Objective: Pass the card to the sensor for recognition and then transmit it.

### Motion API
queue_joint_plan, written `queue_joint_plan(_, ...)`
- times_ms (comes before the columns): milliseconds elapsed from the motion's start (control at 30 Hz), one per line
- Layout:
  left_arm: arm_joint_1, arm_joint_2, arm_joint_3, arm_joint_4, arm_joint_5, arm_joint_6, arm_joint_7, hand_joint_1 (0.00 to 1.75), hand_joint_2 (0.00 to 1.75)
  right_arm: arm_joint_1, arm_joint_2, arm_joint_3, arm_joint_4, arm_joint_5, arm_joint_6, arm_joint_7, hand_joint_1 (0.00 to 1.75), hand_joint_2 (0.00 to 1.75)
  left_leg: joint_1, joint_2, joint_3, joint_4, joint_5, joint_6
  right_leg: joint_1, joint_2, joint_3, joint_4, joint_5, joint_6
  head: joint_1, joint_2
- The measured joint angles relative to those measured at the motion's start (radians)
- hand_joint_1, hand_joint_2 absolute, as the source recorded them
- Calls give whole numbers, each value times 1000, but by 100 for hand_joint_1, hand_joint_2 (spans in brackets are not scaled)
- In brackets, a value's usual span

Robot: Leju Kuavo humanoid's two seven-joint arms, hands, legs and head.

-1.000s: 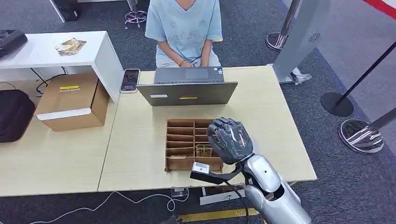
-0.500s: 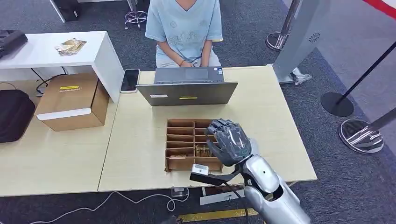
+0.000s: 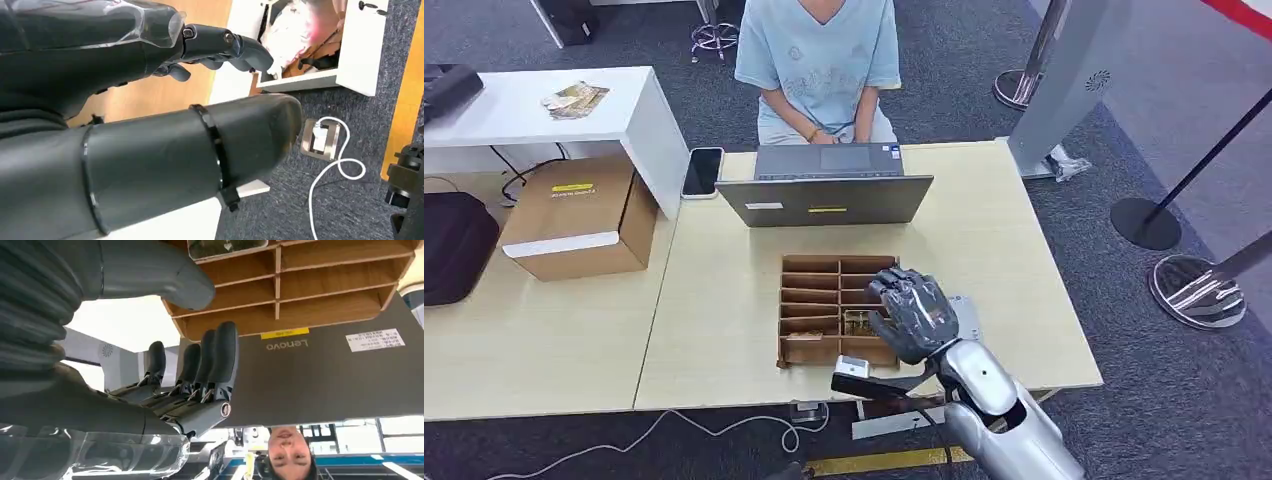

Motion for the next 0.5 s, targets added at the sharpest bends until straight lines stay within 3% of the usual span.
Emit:
queue_joint_plan(67, 0, 0, 0, 0, 0, 0, 0, 0, 0, 0, 0, 0, 9, 0, 0, -1, 65, 175, 0, 0, 0, 0, 0, 0, 0, 0, 0, 0, 0, 0, 0, 0)
queue_joint_plan(133, 0, 0, 0, 0, 0, 0, 0, 0, 0, 0, 0, 0, 17, 0, 0, 0, 56, 175, 0, 0, 0, 0, 0, 0, 0, 0, 0, 0, 0, 0, 0, 0)
queue_joint_plan(500, 0, 0, 0, 0, 2, 0, 0, 0, 0, 0, 11, 0, 43, 29, -1, 23, 54, 175, 0, 0, 0, 0, 0, 0, 0, 0, 0, 0, 0, 0, 0, 0)
